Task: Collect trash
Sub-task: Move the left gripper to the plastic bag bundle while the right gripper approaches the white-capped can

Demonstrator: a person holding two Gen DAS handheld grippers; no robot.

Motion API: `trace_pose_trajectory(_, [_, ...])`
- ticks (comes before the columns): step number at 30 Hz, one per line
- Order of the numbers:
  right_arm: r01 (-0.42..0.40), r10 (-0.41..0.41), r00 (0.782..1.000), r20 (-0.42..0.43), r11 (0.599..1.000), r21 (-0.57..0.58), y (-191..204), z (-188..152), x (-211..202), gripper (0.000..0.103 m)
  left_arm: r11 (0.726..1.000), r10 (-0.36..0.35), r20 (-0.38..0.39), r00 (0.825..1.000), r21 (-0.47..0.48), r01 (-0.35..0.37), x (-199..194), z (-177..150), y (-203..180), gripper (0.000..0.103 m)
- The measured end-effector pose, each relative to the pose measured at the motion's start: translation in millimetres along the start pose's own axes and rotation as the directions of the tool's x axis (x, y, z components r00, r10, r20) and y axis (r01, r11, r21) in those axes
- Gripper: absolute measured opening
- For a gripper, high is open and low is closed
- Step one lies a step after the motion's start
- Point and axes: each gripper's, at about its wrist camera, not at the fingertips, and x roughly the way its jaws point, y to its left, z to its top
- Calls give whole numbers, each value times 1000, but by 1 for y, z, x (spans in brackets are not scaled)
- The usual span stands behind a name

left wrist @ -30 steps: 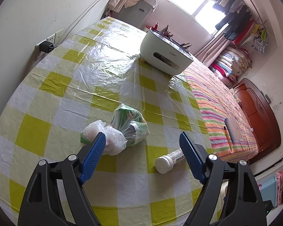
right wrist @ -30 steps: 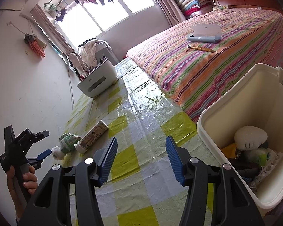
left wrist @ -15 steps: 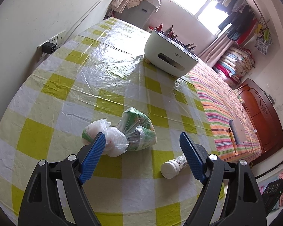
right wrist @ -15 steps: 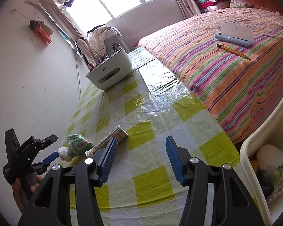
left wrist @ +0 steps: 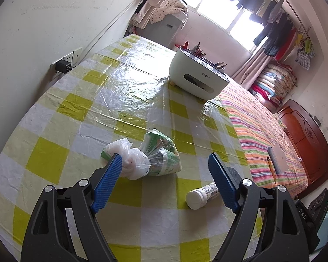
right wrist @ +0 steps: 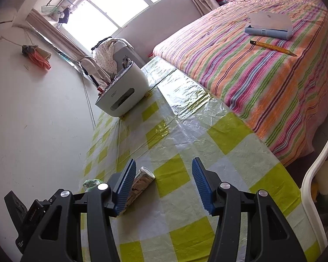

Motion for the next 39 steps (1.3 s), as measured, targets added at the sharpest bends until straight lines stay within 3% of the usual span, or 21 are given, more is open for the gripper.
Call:
trace_pose_trajectory(2, [7,-7,1000,16,1000,-12,2,2,-4,54,1000,-5,-1,1000,-27,5,-2,-1,0,80])
trace_pose_trajectory(4, [8,-8,1000,28,1000,-4,1,3,-7,66,999,-9,-2,1000,-52,9,-5,-1,0,80])
trace_pose_trajectory(15, [-32,35,997,-74,998,45,-7,2,7,66,997,72,31,997,-4,-72,-25,14,-21,82])
trace_pose_trajectory(24, [-9,13,996,-93,999,47,-13,2,12,66,985,123,21,992,117,-125,8,24,-24,83])
trace_pose_trajectory(29, [1,1,996,-92,1000,19,-12,1,12,66,992,73,-39,997,104,-69,22,27,-4,84])
trace_pose_trajectory(32, [7,-6,996,-85,1000,2,-10,-1,12,66,995,78,-82,994,68,-72,30,31,16,84])
trace_pose_trajectory(39, [5,-6,995,-99,1000,-8,-8,-5,16,66,996,65,-80,995,59,-60,28,42,33,86])
